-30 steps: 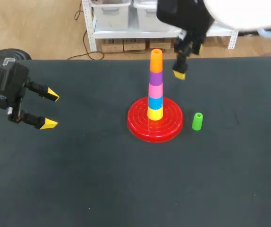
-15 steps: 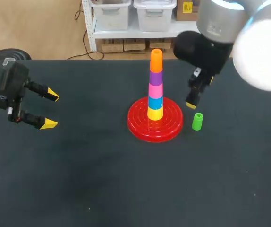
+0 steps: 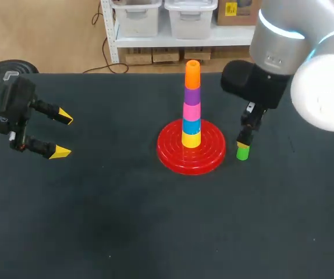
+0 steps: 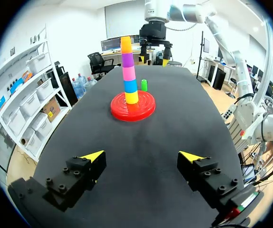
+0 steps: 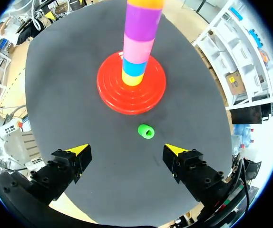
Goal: Pick up and stack the cylinders on the red base in this order: pink,purple,orange,green
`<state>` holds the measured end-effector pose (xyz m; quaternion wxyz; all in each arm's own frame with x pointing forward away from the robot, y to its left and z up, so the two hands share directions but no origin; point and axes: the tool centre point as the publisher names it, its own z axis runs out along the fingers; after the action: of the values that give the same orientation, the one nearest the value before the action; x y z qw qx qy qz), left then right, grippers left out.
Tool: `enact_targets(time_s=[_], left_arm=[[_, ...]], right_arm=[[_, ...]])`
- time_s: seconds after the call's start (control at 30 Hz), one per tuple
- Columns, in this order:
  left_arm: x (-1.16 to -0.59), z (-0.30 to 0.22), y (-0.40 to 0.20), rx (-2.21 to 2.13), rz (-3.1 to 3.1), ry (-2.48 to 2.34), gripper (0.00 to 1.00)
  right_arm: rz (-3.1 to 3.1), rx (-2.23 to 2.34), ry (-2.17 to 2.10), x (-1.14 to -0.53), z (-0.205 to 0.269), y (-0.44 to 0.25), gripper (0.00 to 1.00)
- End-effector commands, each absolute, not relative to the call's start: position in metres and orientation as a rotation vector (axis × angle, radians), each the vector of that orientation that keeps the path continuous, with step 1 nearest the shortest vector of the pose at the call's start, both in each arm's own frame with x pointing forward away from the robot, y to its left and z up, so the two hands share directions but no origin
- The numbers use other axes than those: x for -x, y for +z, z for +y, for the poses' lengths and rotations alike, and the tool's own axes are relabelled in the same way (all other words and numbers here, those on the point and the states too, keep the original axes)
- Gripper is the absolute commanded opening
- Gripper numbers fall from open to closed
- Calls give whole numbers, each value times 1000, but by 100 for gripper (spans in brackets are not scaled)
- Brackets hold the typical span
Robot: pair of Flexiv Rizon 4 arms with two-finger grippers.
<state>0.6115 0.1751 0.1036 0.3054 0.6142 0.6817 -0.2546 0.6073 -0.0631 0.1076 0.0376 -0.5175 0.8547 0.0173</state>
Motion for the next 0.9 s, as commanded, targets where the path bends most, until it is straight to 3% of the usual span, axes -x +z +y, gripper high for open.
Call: enact_targets(time_s=[0.03, 0.9], left_arm=[[-611, 176, 102, -1625, 1799, -673, 100], [-611, 176, 102, -1625, 1799, -673, 100]], right_arm=[[2637, 1622, 57, -614, -59, 97, 100], [2638, 1666, 27, -637, -76, 36, 100]])
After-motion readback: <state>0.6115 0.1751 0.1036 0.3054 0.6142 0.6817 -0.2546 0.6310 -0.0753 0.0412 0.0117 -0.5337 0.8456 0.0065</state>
